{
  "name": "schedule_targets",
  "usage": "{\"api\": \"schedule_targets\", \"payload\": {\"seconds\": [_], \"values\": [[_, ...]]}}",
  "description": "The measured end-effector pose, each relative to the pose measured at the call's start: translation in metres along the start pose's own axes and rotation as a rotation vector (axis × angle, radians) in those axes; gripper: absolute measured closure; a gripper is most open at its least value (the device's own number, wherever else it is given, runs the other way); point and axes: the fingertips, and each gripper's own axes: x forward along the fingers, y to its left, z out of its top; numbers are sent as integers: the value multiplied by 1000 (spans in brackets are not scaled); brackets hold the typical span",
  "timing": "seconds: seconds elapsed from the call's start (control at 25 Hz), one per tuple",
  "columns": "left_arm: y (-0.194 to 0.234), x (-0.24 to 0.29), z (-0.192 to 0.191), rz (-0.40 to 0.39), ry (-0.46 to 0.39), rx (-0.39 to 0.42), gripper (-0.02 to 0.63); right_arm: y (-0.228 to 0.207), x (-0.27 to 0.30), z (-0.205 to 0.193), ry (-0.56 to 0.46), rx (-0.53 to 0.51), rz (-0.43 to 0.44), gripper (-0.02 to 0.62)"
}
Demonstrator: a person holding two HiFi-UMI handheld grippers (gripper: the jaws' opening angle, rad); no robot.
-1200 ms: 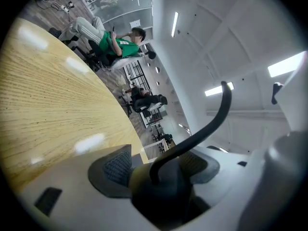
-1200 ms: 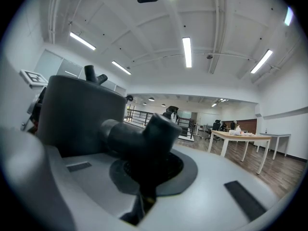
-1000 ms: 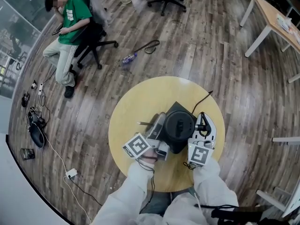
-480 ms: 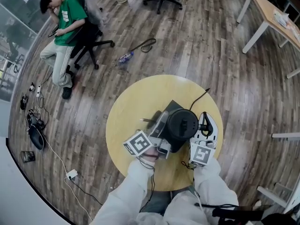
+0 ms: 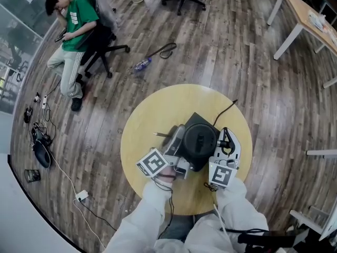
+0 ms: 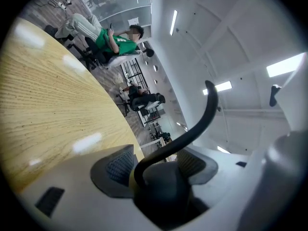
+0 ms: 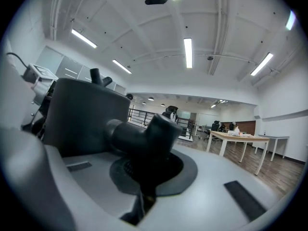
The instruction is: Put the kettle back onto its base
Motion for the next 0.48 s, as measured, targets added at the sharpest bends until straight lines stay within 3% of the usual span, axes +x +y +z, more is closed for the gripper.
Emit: {"api": "schedule_targets", "payload": {"seconds": [0.48], "values": [[6, -10, 0, 17, -35, -29, 322, 4, 1, -9, 52, 17, 4, 584]]}}
